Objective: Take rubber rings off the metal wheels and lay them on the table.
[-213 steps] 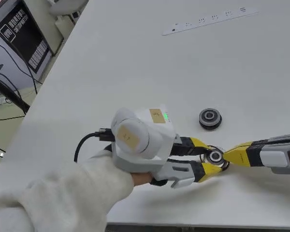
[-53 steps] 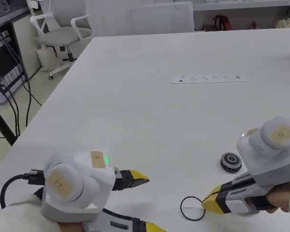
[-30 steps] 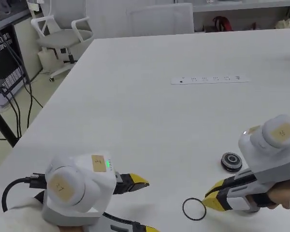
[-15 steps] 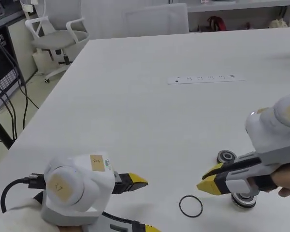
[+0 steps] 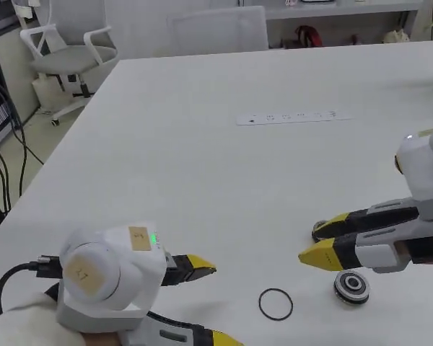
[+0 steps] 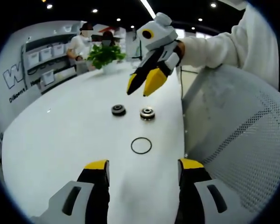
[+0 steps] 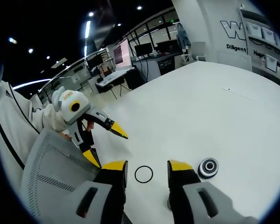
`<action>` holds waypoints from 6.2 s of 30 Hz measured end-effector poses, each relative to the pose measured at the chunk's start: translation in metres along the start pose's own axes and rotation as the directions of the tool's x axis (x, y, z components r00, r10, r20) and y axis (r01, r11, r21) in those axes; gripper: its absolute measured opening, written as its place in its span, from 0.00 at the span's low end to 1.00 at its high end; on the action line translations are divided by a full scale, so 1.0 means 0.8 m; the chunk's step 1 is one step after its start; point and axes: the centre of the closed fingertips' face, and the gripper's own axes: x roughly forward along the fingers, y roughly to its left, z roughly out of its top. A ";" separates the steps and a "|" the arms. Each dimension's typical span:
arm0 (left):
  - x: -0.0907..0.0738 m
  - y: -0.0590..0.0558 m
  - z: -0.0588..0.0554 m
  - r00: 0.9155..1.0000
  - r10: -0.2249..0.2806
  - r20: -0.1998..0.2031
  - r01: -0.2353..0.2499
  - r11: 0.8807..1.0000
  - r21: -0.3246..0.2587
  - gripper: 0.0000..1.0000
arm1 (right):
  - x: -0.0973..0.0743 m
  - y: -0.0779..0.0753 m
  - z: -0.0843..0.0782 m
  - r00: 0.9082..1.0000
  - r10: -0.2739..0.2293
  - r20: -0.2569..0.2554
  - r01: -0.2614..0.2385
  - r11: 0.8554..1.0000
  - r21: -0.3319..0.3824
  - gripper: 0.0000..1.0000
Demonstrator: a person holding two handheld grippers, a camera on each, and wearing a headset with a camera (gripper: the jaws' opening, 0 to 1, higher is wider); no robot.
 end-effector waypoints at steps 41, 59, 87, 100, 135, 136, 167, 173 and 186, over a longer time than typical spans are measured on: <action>-0.018 -0.021 0.052 0.994 0.104 -0.021 -0.105 0.993 -0.062 0.71 | -0.121 -0.033 -0.001 0.997 0.037 0.073 -0.022 0.981 -0.192 0.70; -0.027 -0.007 0.103 0.979 0.202 0.018 -0.200 0.978 -0.055 0.80 | -0.144 -0.059 -0.044 0.996 0.034 0.089 -0.021 0.991 -0.135 0.68; 0.042 -0.019 0.193 0.985 0.160 0.072 -0.162 0.987 0.017 0.71 | -0.129 -0.089 -0.099 0.986 0.118 0.117 -0.110 0.991 -0.072 0.60; 0.101 -0.027 0.210 0.994 0.088 0.062 -0.091 0.994 0.057 0.62 | -0.116 -0.099 -0.119 0.979 0.158 0.125 -0.151 0.987 -0.063 0.52; 0.177 -0.022 0.117 0.999 0.034 -0.031 -0.036 0.997 -0.065 0.41 | -0.045 -0.086 -0.132 0.964 0.264 -0.009 -0.263 0.954 -0.147 0.40; 0.177 -0.022 0.114 0.999 0.032 -0.034 -0.034 0.997 -0.068 0.40 | -0.044 -0.086 -0.132 0.964 0.265 -0.010 -0.264 0.953 -0.148 0.40; 0.190 -0.015 0.098 0.998 0.052 -0.034 -0.053 0.998 -0.020 0.17 | -0.031 -0.082 -0.135 0.969 0.247 0.015 -0.241 0.955 -0.176 0.32; 0.191 -0.017 0.098 0.998 0.047 -0.030 -0.047 0.999 -0.001 0.16 | -0.029 -0.083 -0.134 0.969 0.245 0.017 -0.238 0.954 -0.180 0.29; 0.195 -0.020 0.091 1.000 0.027 -0.012 -0.027 1.000 0.012 0.14 | -0.022 -0.085 -0.132 0.971 0.238 0.013 -0.231 0.953 -0.193 0.21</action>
